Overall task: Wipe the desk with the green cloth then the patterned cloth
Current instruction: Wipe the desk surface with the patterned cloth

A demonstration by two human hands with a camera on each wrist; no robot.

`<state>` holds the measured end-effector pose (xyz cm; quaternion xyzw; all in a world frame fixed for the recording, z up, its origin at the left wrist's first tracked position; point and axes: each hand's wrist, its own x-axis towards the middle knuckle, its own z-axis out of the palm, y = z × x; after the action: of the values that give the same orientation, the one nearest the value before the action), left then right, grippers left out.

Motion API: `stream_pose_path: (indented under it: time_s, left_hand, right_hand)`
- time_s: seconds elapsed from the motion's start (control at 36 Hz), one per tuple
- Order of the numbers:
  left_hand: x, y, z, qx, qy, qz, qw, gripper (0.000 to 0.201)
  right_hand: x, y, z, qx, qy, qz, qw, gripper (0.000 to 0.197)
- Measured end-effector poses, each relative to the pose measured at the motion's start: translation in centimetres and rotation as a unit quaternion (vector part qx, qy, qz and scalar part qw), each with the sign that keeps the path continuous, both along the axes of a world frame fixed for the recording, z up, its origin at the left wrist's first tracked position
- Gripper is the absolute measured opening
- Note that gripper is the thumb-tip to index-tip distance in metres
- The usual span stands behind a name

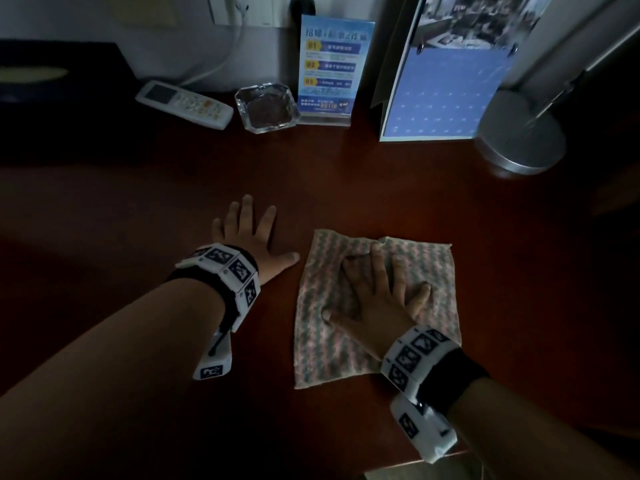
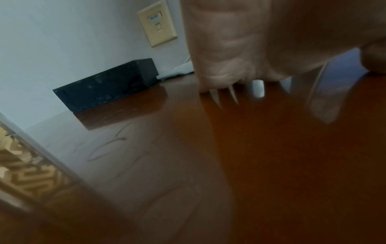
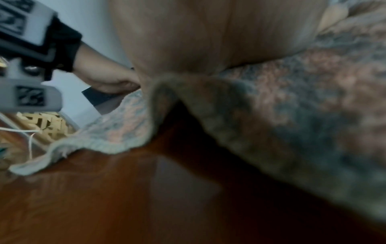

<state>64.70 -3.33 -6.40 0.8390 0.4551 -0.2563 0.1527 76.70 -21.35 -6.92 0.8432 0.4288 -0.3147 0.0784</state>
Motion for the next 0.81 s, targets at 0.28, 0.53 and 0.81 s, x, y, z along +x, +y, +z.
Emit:
stream_pose_path:
  time_s: [0.28, 0.53, 0.81]
  left_hand:
    - [-0.4, -0.2, -0.8, 0.013, 0.015, -0.019, 1.000, 0.086]
    - [-0.3, 0.2, -0.9, -0.014, 0.020, -0.013, 1.000, 0.091]
    - [-0.5, 0.4, -0.4, -0.046, 0.015, -0.017, 0.999, 0.091]
  right_hand:
    - [3.4, 7.7, -0.5, 0.018, -0.010, -0.012, 1.000, 0.086]
    - [8.6, 12.4, -0.4, 0.031, -0.032, -0.037, 0.998, 0.088]
    - [15.7, 11.1, -1.2, 0.018, -0.067, -0.126, 0.990, 0.100]
